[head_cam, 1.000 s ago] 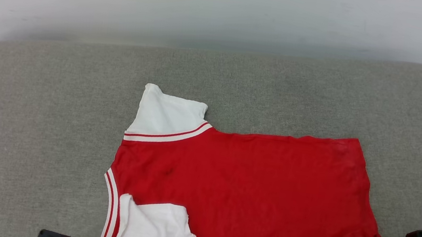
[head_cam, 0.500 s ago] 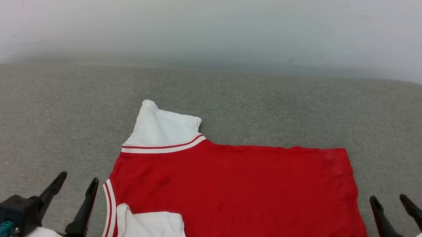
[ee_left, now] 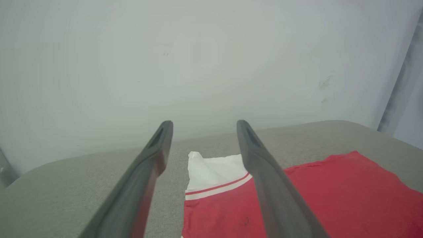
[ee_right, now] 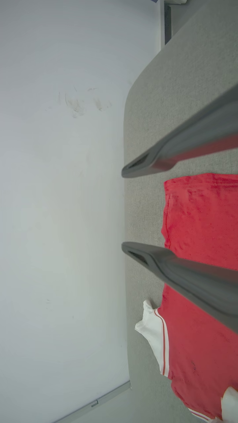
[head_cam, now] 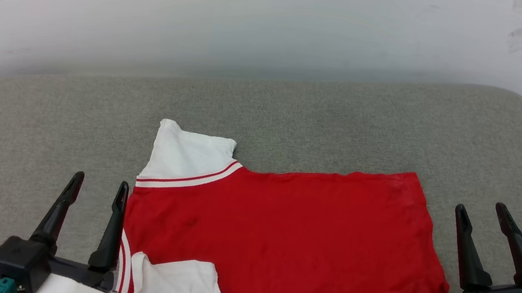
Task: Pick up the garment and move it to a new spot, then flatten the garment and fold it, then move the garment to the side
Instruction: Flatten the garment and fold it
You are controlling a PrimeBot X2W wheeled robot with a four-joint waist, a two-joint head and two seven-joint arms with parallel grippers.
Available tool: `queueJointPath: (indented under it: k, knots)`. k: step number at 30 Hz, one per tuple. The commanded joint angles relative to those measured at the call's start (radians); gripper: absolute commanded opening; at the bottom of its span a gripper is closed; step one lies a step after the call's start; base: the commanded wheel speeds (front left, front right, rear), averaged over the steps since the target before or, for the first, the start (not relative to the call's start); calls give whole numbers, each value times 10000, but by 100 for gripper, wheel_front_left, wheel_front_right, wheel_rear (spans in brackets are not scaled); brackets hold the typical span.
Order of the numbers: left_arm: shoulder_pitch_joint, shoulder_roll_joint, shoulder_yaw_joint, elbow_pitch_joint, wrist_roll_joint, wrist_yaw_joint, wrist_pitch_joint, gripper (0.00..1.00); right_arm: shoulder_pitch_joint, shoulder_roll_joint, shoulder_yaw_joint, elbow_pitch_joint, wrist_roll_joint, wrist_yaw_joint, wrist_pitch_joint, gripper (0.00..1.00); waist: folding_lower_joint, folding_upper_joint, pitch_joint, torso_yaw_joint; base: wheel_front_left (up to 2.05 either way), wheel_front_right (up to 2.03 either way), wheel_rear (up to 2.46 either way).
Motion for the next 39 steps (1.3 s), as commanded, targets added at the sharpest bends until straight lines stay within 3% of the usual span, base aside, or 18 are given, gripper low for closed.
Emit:
queueJointPath:
  k: [1,6,10,16,24,29,34,39]
  knots:
    - [-88,-180,152,117,235,-323,-32,100,-176,88,-3,-46,-88,-4,-208,100,0,0,180,-103,0,0,0]
    - [-636,-274,344,574,526,-1103,-32,100,-147,165,7,-322,-172,-4,-438,100,0,0,676,-389,0,0,0]
    - [-1512,245,266,1146,666,-1728,131,100,-296,205,14,-500,-272,-4,-532,100,0,0,1301,-753,0,0,0]
    - [-3137,1082,219,1665,250,-2423,1651,100,-579,370,177,-539,-264,-4,-611,100,0,0,2153,-1282,0,0,0]
    - [-6134,3013,-197,2936,-1597,-2846,5701,100,-1071,671,506,-225,-166,-6,-827,100,0,0,3170,-2207,0,0,0]
    - [-7457,4462,-1203,3261,-3102,-2847,8521,100,-1227,828,729,80,-36,-4,-947,100,0,0,3628,-2634,0,0,0]
    - [-8437,5068,-1615,4038,-3741,-2851,10336,100,-1445,982,875,381,29,-4,-998,100,0,0,4114,-2878,0,0,0]
    - [-9083,5056,-1925,4739,-3846,-2834,11583,100,-1715,1019,1076,599,7,-6,-1017,100,0,0,4427,-3019,0,0,0]
